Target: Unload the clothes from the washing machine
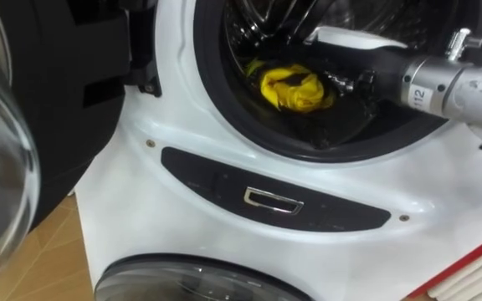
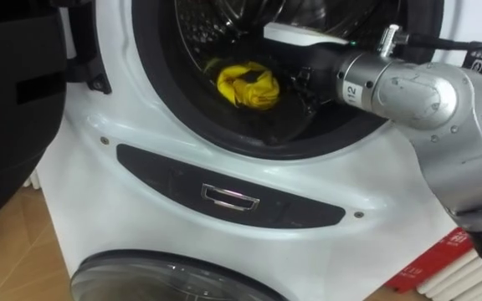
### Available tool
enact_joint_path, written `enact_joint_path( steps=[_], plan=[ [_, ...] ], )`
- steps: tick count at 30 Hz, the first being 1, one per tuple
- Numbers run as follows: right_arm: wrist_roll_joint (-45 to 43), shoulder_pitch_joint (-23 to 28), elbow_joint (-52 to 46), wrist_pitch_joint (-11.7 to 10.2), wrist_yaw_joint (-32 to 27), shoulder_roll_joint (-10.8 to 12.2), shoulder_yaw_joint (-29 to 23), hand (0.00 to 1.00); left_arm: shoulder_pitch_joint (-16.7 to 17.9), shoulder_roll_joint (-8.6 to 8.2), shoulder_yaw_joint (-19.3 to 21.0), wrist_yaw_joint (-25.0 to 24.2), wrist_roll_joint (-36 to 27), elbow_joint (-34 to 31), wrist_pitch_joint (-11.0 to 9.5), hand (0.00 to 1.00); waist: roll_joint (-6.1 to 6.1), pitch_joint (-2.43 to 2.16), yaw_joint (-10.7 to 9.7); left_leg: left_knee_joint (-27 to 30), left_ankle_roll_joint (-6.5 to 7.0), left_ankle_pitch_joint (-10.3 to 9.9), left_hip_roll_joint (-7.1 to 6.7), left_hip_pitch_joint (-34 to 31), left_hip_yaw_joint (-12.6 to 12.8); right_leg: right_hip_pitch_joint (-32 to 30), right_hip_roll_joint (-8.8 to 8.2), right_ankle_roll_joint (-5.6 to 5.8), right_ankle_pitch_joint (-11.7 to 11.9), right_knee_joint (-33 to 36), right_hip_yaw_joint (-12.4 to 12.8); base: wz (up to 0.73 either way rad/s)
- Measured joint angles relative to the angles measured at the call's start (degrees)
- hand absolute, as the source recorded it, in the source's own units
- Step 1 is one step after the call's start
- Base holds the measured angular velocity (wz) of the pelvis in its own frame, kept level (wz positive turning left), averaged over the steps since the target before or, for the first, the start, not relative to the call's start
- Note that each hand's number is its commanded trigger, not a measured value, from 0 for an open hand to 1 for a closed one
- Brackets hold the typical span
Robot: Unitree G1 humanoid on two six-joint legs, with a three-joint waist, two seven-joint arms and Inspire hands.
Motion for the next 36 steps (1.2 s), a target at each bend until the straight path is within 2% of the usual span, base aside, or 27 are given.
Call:
enact_joint_path(
  steps=[3,5,7,8,12,21,25,36],
  plan=[
    [-1.3,-0.4,-0.5,0.0,0.2,-1.8,0.0,1.0,0.2,0.04,-0.1,-0.1,0.0,0.9,-0.1,0.0,-0.28,0.11,-0.1,0.0,0.01,0.0,-0.07,0.2,-0.1,0.2,-0.09,0.0,0.0,0.0,0.1,0.0],
    [-1.6,-0.5,-1.5,0.0,0.4,-2.5,0.0,1.0,0.2,0.23,-0.1,-0.1,0.0,0.9,-0.4,0.0,-0.59,0.3,-0.3,-0.1,0.02,0.0,-0.08,0.2,-0.1,0.2,-0.11,0.04,0.0,0.0,0.1,0.0],
    [-1.7,-0.5,-2.5,0.0,1.5,-3.2,0.3,1.0,0.2,0.74,-0.1,0.0,0.0,0.9,-0.5,0.0,-1.08,0.72,-0.4,-0.2,0.01,0.0,-0.05,-0.2,-0.1,-0.1,-0.07,0.08,0.0,0.0,0.1,0.0],
    [-1.7,-0.5,-2.6,0.0,1.6,-3.2,0.4,1.0,0.2,0.79,-0.1,0.0,0.0,0.9,-0.6,0.0,-1.14,0.75,-0.5,-0.2,0.01,0.0,-0.05,-0.2,-0.1,-0.1,-0.06,0.08,0.0,0.0,0.1,0.0],
    [-1.7,-0.5,-4.2,0.6,3.0,-3.2,0.4,1.0,0.2,0.93,-0.2,0.1,0.0,0.9,-1.0,0.0,-1.14,0.76,-0.5,-0.4,0.02,0.0,-0.03,-0.2,0.0,-0.2,-0.05,0.08,0.0,0.0,0.2,0.0],
    [-1.1,-0.4,-6.5,-0.2,4.5,-4.0,0.6,1.0,0.0,2.0,-0.2,0.1,-0.2,0.9,-2.9,0.0,-1.18,0.74,-0.8,-0.3,0.03,0.0,-0.02,0.2,0.3,0.0,-0.05,0.08,0.0,0.0,0.3,0.0],
    [-1.0,-0.5,-7.2,-0.3,4.5,-4.3,0.7,1.0,0.1,2.15,-0.2,0.1,-0.6,0.9,-3.9,0.0,-1.23,0.7,-0.7,-0.3,0.03,0.0,-0.02,0.4,0.8,-0.1,-0.05,0.08,0.0,-0.1,1.2,-0.07],
    [-0.7,-0.6,-10.8,-0.9,4.9,-4.3,0.7,1.0,0.4,2.05,-0.2,0.1,-0.6,1.0,-4.5,0.0,-1.18,0.74,-0.9,-0.6,0.02,0.0,0.5,0.4,1.5,-0.6,0.35,0.05,0.0,0.0,3.0,-0.06]
  ],
)
